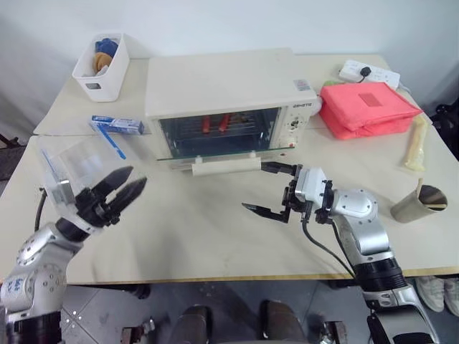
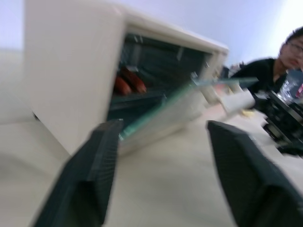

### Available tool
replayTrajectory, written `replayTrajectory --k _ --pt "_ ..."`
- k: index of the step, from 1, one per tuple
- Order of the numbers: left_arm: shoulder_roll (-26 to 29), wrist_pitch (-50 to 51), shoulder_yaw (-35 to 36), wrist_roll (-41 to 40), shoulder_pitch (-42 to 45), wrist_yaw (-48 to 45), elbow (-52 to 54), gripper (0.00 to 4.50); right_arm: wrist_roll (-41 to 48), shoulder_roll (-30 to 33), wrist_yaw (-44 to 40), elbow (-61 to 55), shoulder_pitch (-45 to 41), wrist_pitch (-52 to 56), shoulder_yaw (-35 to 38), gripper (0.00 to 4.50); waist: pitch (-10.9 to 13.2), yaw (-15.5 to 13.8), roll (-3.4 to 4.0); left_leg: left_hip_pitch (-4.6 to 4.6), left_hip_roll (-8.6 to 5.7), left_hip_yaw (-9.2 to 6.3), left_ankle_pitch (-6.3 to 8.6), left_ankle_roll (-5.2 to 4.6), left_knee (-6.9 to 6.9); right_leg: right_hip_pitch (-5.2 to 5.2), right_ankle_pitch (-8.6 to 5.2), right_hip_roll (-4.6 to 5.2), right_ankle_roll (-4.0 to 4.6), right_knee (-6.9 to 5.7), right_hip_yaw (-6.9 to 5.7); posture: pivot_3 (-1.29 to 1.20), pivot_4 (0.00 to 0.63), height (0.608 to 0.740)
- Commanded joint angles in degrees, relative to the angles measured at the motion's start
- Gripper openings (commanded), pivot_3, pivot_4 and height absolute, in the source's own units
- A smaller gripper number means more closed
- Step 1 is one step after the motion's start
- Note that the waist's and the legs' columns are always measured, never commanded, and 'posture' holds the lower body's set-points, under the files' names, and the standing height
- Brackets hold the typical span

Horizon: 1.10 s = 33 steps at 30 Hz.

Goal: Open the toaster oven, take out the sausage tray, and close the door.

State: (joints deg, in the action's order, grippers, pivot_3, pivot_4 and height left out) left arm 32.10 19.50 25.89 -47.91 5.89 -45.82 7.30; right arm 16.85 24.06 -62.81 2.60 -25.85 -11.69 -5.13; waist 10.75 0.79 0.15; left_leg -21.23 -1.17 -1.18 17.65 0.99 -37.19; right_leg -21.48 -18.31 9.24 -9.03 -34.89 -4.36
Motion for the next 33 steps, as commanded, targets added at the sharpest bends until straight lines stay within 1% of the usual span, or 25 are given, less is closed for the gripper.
replayTrajectory --k 1,6,7,11,14,17,22,26,29,31,33 --pt "0.35 -3.73 -1.39 4.21 8.18 0.29 -7.04 1.70 0.18 -0.58 -0.25 -1.08 -1.31 -3.32 -0.44 4.50 0.04 -0.25 -0.07 -0.01 0.00 0.00 0.00 0.00 0.00 -0.02 0.00 0.00 0.00 -0.03 -0.01 0.00 0.150 0.740" --pt "-1.02 -6.72 -5.87 9.38 17.76 -1.07 -15.18 0.12 -0.28 -0.28 -0.30 -0.31 -1.58 -4.50 -0.58 4.50 0.06 -0.43 -0.12 -0.01 0.01 0.06 0.03 0.00 -0.02 -0.04 0.05 -0.01 -0.03 0.01 -0.04 0.00 0.150 0.740" --pt "-1.23 -7.24 -6.44 10.22 18.49 -1.25 -15.98 0.02 -0.31 -0.27 -0.22 -0.23 -1.61 -4.62 -0.58 4.50 0.06 -0.33 -0.12 -0.02 0.02 0.08 0.04 0.00 0.00 -0.05 0.05 -0.01 -0.03 0.03 -0.05 0.00 0.150 0.740" --pt "-2.64 -8.56 -8.90 11.66 20.45 -3.48 -17.11 0.02 -0.58 -0.18 0.24 -0.29 -1.42 -4.90 -0.53 4.50 0.07 0.40 -0.13 -0.01 0.03 0.09 0.06 0.01 0.03 -0.07 0.06 -0.01 -0.05 0.02 -0.07 0.00 0.150 0.740" --pt "-4.27 -7.97 -11.39 11.41 22.10 -6.21 -17.37 0.02 -0.91 0.52 0.80 -0.92 -0.25 -5.05 -0.03 4.50 0.08 0.47 -0.15 -0.04 0.03 0.08 0.06 0.01 -0.05 -0.06 0.06 -0.01 -0.05 -0.01 -0.08 0.00 0.150 0.740" --pt "-4.47 -8.76 -13.50 13.52 22.47 -8.01 -18.66 0.02 -1.33 1.67 1.67 -2.17 1.70 -4.81 0.53 4.50 0.08 0.46 -0.16 -0.04 0.03 0.08 0.06 0.01 -0.11 -0.04 0.06 0.00 -0.05 -0.04 -0.07 0.00 0.150 0.740" --pt "-4.39 -8.54 -16.05 14.84 21.23 -11.07 -18.32 0.02 -1.70 4.94 4.37 -7.00 9.53 -3.45 3.00 4.50 0.07 -0.57 -0.17 -0.05 0.02 0.09 0.08 -0.02 -0.14 -0.04 0.08 0.01 -0.08 -0.03 -0.06 0.00 0.150 0.740" --pt "-3.44 -10.15 -17.31 17.15 19.36 -13.40 -19.42 0.02 -2.88 9.16 7.36 -9.21 21.54 -3.32 8.00 4.50 0.06 -1.41 -0.21 -0.05 0.01 0.12 0.10 -0.05 -0.15 -0.01 0.08 0.02 -0.08 0.01 -0.06 0.00 0.150 0.740" --pt "-2.57 -11.46 -18.11 19.22 17.72 -14.73 -19.79 0.02 -2.71 11.23 9.64 -9.90 26.92 -3.48 11.92 4.50 0.07 -1.71 -0.23 -0.06 0.01 0.25 0.11 -0.08 -0.21 0.00 0.09 0.02 -0.06 0.07 -0.04 0.00 0.150 0.740" --pt "-2.44 -11.63 -18.33 20.13 16.71 -14.55 -19.71 0.02 -2.82 12.22 11.01 -10.62 28.11 -3.46 14.06 4.50 0.07 -1.49 -0.23 -0.01 0.04 0.33 0.11 -0.09 -0.28 0.01 0.16 0.02 0.00 0.03 -0.02 0.00 0.150 0.740" --pt "-2.64 -11.97 -18.35 20.90 15.94 -13.96 -19.55 0.02 -4.39 13.10 12.91 -11.04 26.62 -3.75 15.07 4.50 0.07 -1.23 -0.23 0.02 0.08 0.37 0.11 -0.10 -0.29 0.01 0.21 0.01 0.03 0.02 0.01 0.00 0.150 0.740"
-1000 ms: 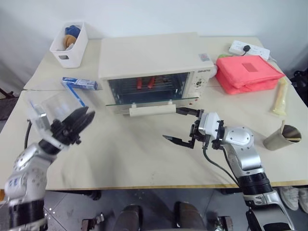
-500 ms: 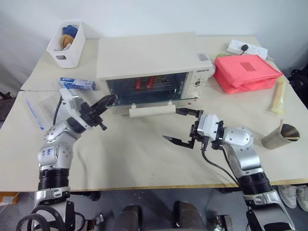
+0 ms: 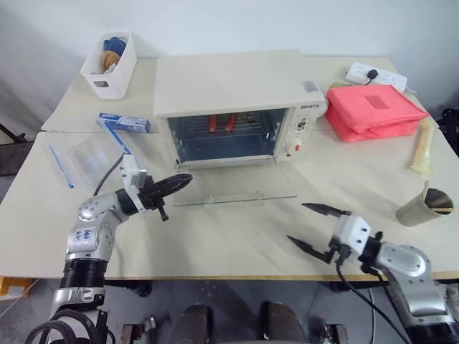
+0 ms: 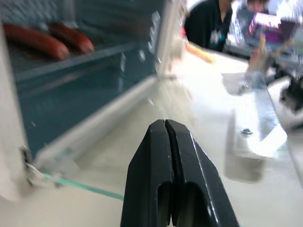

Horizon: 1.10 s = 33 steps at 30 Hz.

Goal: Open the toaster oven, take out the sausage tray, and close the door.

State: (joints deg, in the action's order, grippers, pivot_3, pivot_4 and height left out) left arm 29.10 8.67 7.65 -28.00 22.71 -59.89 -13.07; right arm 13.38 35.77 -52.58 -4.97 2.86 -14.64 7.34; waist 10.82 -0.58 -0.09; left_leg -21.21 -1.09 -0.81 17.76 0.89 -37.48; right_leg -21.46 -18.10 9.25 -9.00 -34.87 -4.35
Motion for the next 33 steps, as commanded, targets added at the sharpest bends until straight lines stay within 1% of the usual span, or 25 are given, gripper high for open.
replayTrajectory --k 1,5,8,11,12,14,15,17,18,20,21,24,25,27,30,31,32,33 --pt "0.44 -1.47 -0.47 1.67 -1.18 0.01 0.89 0.02 -2.14 1.84 3.86 -3.57 -3.66 -0.91 2.79 4.50 0.00 0.28 0.00 0.01 0.03 0.00 0.00 0.00 -0.01 0.00 0.01 -0.01 0.01 -0.01 0.00 0.00 0.150 0.740" --pt "0.24 -3.40 -1.88 4.14 -2.77 0.07 1.37 0.02 -4.80 2.43 5.86 -4.34 -10.10 -0.05 0.81 4.50 0.00 0.43 0.00 0.01 0.03 -0.02 0.00 0.00 0.00 -0.02 0.01 -0.01 0.01 -0.03 -0.01 0.00 0.150 0.740" --pt "-0.61 -4.75 -1.75 4.98 -4.23 2.04 2.27 0.02 -6.34 0.80 6.20 -6.07 -16.60 3.48 -4.19 4.50 0.00 0.50 0.00 -0.02 0.03 -0.04 0.01 -0.01 0.06 -0.03 0.01 -0.01 0.01 0.02 -0.05 0.00 0.150 0.740" --pt "-0.86 -5.36 -1.69 5.41 -5.08 3.07 2.75 0.02 -7.81 0.01 6.54 -6.49 -19.44 4.47 -7.11 4.50 0.00 0.44 0.00 -0.03 0.03 -0.05 0.02 -0.01 0.05 -0.04 0.01 0.00 0.00 0.03 -0.06 0.00 0.150 0.740" --pt "-1.19 -5.33 -1.01 4.67 -5.75 3.52 3.48 0.02 -8.93 -0.93 7.11 -7.09 -21.04 6.32 -9.00 4.50 0.00 0.36 0.00 -0.04 0.03 -0.06 0.02 -0.01 0.05 -0.04 0.01 -0.01 0.00 0.03 -0.07 0.00 0.150 0.740" --pt "-1.28 -6.00 0.66 2.86 -8.00 3.21 5.15 0.02 -15.86 -5.54 12.19 -6.40 -26.66 12.82 -14.42 4.50 -0.01 0.70 -0.02 -0.05 0.01 -0.05 0.02 -0.02 0.00 -0.03 0.03 0.01 -0.03 0.05 -0.07 0.00 0.150 0.740" --pt "-1.67 -4.59 2.09 0.48 -9.22 3.31 6.63 0.02 -19.86 -7.63 14.25 -4.51 -29.50 12.72 -17.17 4.50 -0.01 1.10 -0.01 -0.05 0.02 -0.03 0.02 -0.02 -0.04 -0.03 0.03 0.01 -0.03 0.02 -0.06 0.00 0.150 0.740" --pt "-1.65 -2.44 4.57 -2.62 -11.91 4.30 10.34 0.42 -28.37 -10.66 19.96 1.89 -35.27 8.45 -21.36 4.50 0.00 1.71 -0.01 -0.02 0.07 0.01 0.02 -0.01 -0.04 -0.12 0.04 0.00 0.01 -0.13 -0.05 0.00 0.150 0.740" --pt "-1.25 -0.84 6.50 -4.73 -14.05 5.12 13.30 0.62 -33.56 -12.19 24.44 6.03 -38.79 8.31 -23.41 4.50 0.00 1.91 -0.01 -0.02 0.09 -0.01 0.02 -0.01 -0.05 -0.16 0.04 0.00 0.02 -0.16 -0.06 0.00 0.150 0.740" --pt "-0.56 1.04 8.64 -6.80 -16.57 6.35 16.90 1.23 -41.55 -13.12 30.64 10.78 -43.05 8.58 -26.39 4.50 0.00 2.16 -0.01 -0.04 0.09 -0.13 0.03 0.02 -0.01 -0.23 0.03 0.02 0.02 -0.22 -0.04 0.00 0.150 0.740" --pt "-0.15 1.85 10.13 -7.78 -18.13 7.11 18.66 1.54 -43.76 -14.20 32.65 13.58 -45.24 8.91 -27.67 4.50 -0.01 1.96 -0.02 -0.05 0.09 -0.17 0.04 0.02 0.03 -0.24 0.04 0.02 0.02 -0.19 -0.05 0.00 0.150 0.740" --pt "0.72 3.80 12.95 -9.74 -21.71 8.50 22.23 2.49 -47.02 -17.09 38.79 20.03 -49.96 7.85 -29.08 4.50 -0.02 2.13 -0.04 -0.10 0.01 -0.21 0.06 0.05 0.10 -0.24 0.04 0.07 0.02 -0.15 -0.10 0.00 0.150 0.740" --pt "0.59 3.80 13.71 -9.98 -22.80 9.06 23.00 2.79 -48.72 -18.03 39.90 23.20 -51.69 9.46 -29.93 4.50 -0.02 2.22 -0.04 -0.10 0.00 -0.21 0.06 0.05 0.13 -0.24 0.04 0.07 0.02 -0.12 -0.10 0.00 0.150 0.740" --pt "0.38 3.60 14.41 -9.92 -24.09 9.75 24.15 3.42 -51.68 -19.01 40.30 28.46 -54.50 11.43 -32.08 4.50 -0.02 2.36 -0.04 -0.09 0.01 -0.19 0.06 0.05 0.13 -0.23 0.04 0.07 0.02 -0.11 -0.11 0.00 0.150 0.740" --pt "-0.09 3.17 14.44 -9.79 -24.22 10.53 24.82 4.35 -52.35 -20.66 41.54 33.31 -57.13 11.75 -33.03 4.50 -0.02 2.31 -0.04 -0.09 0.02 -0.18 0.06 0.04 0.08 -0.21 0.04 0.05 0.02 -0.13 -0.13 0.00 0.150 0.740" --pt "-0.31 3.29 14.31 -10.08 -24.05 10.69 24.98 4.48 -52.35 -21.61 41.90 35.18 -58.21 11.97 -33.20 4.50 -0.02 2.39 -0.04 -0.09 0.02 -0.17 0.06 0.05 0.08 -0.21 0.04 0.05 0.02 -0.14 -0.12 0.00 0.150 0.740" --pt "-0.57 3.53 14.15 -10.47 -23.92 10.82 25.20 4.48 -52.48 -22.44 42.08 36.90 -59.19 12.24 -33.50 4.50 -0.02 2.49 -0.04 -0.08 0.02 -0.15 0.06 0.04 0.07 -0.21 0.04 0.05 0.02 -0.14 -0.12 0.00 0.150 0.740" --pt "-0.77 3.62 13.90 -10.54 -23.72 10.94 25.28 4.50 -52.64 -23.22 42.46 38.67 -60.18 12.24 -33.87 4.32 -0.02 2.55 -0.04 -0.08 0.03 -0.15 0.06 0.05 0.08 -0.21 0.04 0.05 0.02 -0.15 -0.11 0.00 0.150 0.740"
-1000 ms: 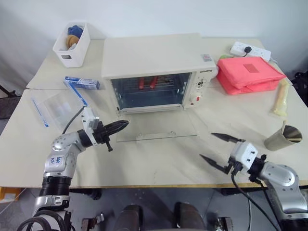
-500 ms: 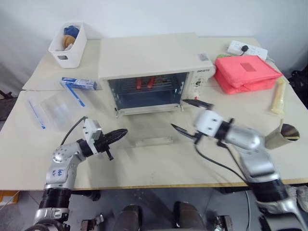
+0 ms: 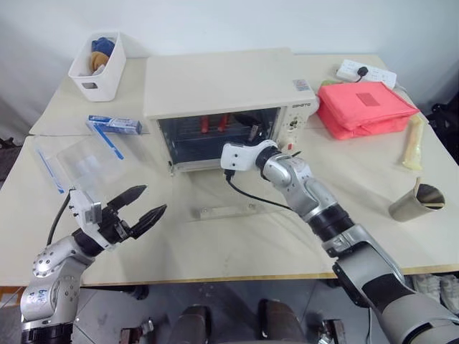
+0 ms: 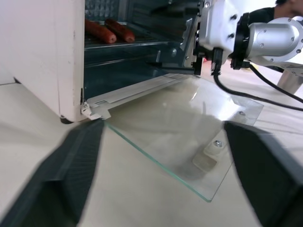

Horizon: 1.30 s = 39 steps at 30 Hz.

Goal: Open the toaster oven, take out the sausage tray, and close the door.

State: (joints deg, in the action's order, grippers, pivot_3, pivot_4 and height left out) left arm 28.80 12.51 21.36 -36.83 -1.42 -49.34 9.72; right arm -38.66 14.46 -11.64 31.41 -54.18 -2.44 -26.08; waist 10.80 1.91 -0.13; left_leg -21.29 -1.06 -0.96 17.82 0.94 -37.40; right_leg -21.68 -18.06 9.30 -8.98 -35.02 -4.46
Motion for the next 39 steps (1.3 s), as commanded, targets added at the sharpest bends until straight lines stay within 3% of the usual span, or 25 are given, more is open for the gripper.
replayTrajectory --k 1,7,13,27,39 --pt "-0.59 -0.17 0.06 -1.69 0.55 0.47 2.52 4.50 -0.69 -2.38 1.81 3.48 -3.76 -0.04 -0.68 4.11 0.00 0.14 0.00 0.00 0.01 0.00 0.00 0.00 0.01 -0.01 0.00 0.00 0.00 -0.01 0.00 0.00 0.150 0.740" --pt "-0.78 0.61 -0.79 -2.00 3.38 0.74 1.80 4.50 -1.10 -3.76 4.22 8.55 -6.40 -1.08 -1.22 2.16 0.00 0.38 0.00 0.02 0.01 -0.01 0.00 0.01 0.09 -0.03 0.00 -0.02 0.00 -0.01 0.00 0.00 0.150 0.740" --pt "0.12 1.35 -2.78 -1.21 11.28 -1.19 -3.34 4.50 -0.81 -2.76 3.87 6.06 -6.49 -2.50 -0.87 0.06 -0.02 0.44 -0.04 0.04 0.01 0.00 0.00 0.01 0.05 -0.03 0.00 -0.03 0.00 -0.05 0.00 0.00 0.150 0.740" --pt "0.14 -0.61 -5.17 1.39 30.47 -2.91 -17.65 4.50 -0.44 -1.88 -1.46 -3.54 -4.30 -3.16 -0.59 0.02 -0.05 1.38 -0.11 -0.07 0.02 -0.01 0.00 0.01 0.23 -0.23 0.01 -0.06 -0.01 -0.04 -0.07 0.00 0.150 0.740" --pt "3.40 1.18 -5.04 1.64 32.66 -5.72 -22.53 4.50 0.00 5.96 -13.22 -30.22 14.71 -0.10 1.44 0.02 -0.05 1.04 -0.13 -0.12 0.05 0.11 0.00 0.01 0.01 -0.31 0.01 -0.05 -0.02 -0.24 -0.03 0.00 0.150 0.740"
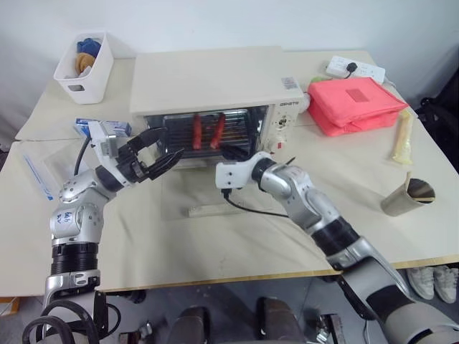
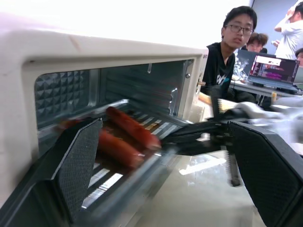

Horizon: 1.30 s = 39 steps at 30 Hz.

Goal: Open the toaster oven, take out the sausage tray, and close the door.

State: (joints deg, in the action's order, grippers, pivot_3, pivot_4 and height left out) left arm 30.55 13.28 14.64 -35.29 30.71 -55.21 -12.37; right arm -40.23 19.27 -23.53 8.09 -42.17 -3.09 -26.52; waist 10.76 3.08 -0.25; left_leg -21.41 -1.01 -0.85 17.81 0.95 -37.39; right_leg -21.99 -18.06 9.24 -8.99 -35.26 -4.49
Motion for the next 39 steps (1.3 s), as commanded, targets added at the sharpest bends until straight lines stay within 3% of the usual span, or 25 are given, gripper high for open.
replayTrajectory --k 1,6,11,16,27,31,34,39 --pt "1.89 0.92 1.53 0.13 0.37 0.04 -0.60 4.50 1.46 2.30 -1.85 -9.71 5.20 0.67 2.42 0.02 0.00 -0.27 -0.01 0.00 0.00 0.00 0.00 0.00 -0.04 0.00 0.00 0.00 0.00 -0.06 0.00 0.00 0.150 0.740" --pt "1.95 3.87 1.53 -0.43 -1.12 1.26 0.53 4.50 -2.23 9.53 -2.25 -18.51 12.77 -3.98 2.57 0.02 -0.01 -1.81 -0.02 -0.01 -0.04 0.03 0.01 -0.01 -0.13 0.03 0.00 0.03 0.00 -0.06 0.05 0.00 0.150 0.740" --pt "2.35 12.22 4.42 -4.79 -9.76 4.62 7.51 4.50 -1.05 12.95 -1.32 -24.40 19.45 -3.79 6.95 0.02 -0.01 -1.82 -0.06 -0.02 -0.05 0.02 0.04 -0.06 -0.14 0.10 0.00 0.04 0.00 0.07 0.05 0.00 0.150 0.740" --pt "5.85 32.36 6.56 -13.20 -13.59 11.59 13.94 4.50 -0.93 14.78 0.25 -28.35 23.01 -6.00 10.06 0.02 0.12 -2.64 -0.28 -0.05 -0.04 -0.06 0.04 -0.06 -0.29 0.15 0.00 0.05 0.00 0.02 0.03 0.00 0.150 0.740" --pt "5.56 53.20 12.31 -30.38 -11.54 20.61 14.70 4.50 -0.46 14.60 0.66 -27.42 21.52 -12.59 10.01 0.02 0.12 -2.85 -0.29 0.01 -0.07 -0.16 0.07 -0.08 -0.34 0.37 0.00 0.04 0.00 0.18 0.04 0.00 0.150 0.740" --pt "2.96 55.96 13.40 -34.49 -9.73 26.36 14.18 4.50 0.96 14.61 -0.04 -25.75 19.98 -15.75 9.01 0.02 0.12 -2.85 -0.30 0.05 -0.06 -0.17 0.07 -0.08 -0.34 0.37 0.00 0.04 0.00 0.17 0.06 0.00 0.150 0.740" --pt "-0.20 57.65 14.27 -39.32 -8.81 31.38 14.96 3.91 1.26 14.19 -0.16 -24.96 18.70 -17.62 8.48 0.00 0.13 -2.95 -0.33 0.07 -0.07 -0.17 0.08 -0.07 -0.35 0.38 0.00 0.04 0.00 0.17 0.09 0.00 0.150 0.740" --pt "-2.14 58.65 13.82 -43.85 -9.38 37.18 16.60 2.41 3.26 13.85 -1.62 -23.24 17.05 -20.50 7.68 0.00 0.13 -2.87 -0.34 0.09 -0.06 -0.17 0.08 -0.06 -0.35 0.39 0.00 0.04 -0.01 0.18 0.10 0.00 0.150 0.740"
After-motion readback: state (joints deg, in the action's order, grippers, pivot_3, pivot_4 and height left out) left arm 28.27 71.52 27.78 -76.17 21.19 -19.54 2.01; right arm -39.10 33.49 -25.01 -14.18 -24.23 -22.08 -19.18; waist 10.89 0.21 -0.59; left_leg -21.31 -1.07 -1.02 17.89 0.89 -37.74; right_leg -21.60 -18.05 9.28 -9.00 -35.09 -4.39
